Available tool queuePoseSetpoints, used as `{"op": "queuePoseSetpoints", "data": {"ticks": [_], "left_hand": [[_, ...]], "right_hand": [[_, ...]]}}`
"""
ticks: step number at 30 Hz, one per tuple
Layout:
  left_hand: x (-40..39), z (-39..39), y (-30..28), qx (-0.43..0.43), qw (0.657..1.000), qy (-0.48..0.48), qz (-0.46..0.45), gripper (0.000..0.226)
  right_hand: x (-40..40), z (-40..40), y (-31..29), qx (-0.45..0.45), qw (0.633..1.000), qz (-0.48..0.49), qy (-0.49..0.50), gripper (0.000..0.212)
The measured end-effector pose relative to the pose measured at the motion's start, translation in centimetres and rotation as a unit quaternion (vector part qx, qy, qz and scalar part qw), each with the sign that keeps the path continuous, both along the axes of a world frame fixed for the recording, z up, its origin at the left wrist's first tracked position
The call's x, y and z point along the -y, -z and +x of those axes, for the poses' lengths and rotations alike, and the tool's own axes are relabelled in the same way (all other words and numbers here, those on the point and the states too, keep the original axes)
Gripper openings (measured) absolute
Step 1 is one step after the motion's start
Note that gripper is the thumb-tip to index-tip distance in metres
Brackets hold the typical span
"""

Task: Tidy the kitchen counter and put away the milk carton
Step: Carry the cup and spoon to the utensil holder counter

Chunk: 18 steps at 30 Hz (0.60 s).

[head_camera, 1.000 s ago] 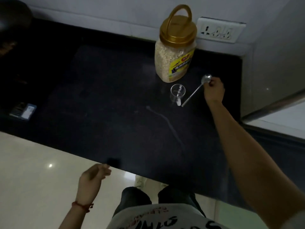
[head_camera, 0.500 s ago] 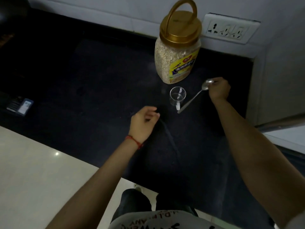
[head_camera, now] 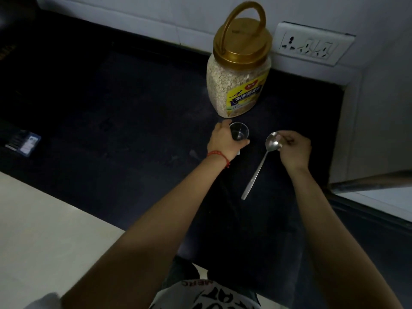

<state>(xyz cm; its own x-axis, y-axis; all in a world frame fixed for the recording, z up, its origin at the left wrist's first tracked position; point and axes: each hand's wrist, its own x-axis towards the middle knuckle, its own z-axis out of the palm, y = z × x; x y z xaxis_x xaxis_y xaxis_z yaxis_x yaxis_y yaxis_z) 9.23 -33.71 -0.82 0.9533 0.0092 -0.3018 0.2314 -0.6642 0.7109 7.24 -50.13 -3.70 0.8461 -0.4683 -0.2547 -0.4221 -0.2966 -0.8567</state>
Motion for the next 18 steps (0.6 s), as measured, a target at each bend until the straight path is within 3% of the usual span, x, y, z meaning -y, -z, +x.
{"op": "queuePoseSetpoints", "data": {"ticks": [5, 9, 15, 18], "left_hand": [[0.1, -0.4, 0.5, 0.035, 0.999, -0.005, 0.036, 0.055], [-1.7, -1.7, -0.6, 0.09, 0.995, -0.043, -0.002, 0.044], [-10.0, -8.1, -4.5, 0.16, 0.979, -0.103, -0.074, 0.044], [-15.9, -12.3, -5.0, 0.163, 0.975, -0.14, -0.049, 0.048]], "right_hand": [[-0.5, -1.4, -0.5, -0.008, 1.0, 0.02, -0.014, 0.017], [-1.2, -2.1, -1.2, 0.007, 0.999, 0.027, -0.019, 0.018], [-6.2, -2.6, -3.6, 0.026, 0.997, 0.033, -0.07, 0.016], [-10.9, -3.4, -4.3, 0.032, 0.991, 0.048, -0.118, 0.014]]}}
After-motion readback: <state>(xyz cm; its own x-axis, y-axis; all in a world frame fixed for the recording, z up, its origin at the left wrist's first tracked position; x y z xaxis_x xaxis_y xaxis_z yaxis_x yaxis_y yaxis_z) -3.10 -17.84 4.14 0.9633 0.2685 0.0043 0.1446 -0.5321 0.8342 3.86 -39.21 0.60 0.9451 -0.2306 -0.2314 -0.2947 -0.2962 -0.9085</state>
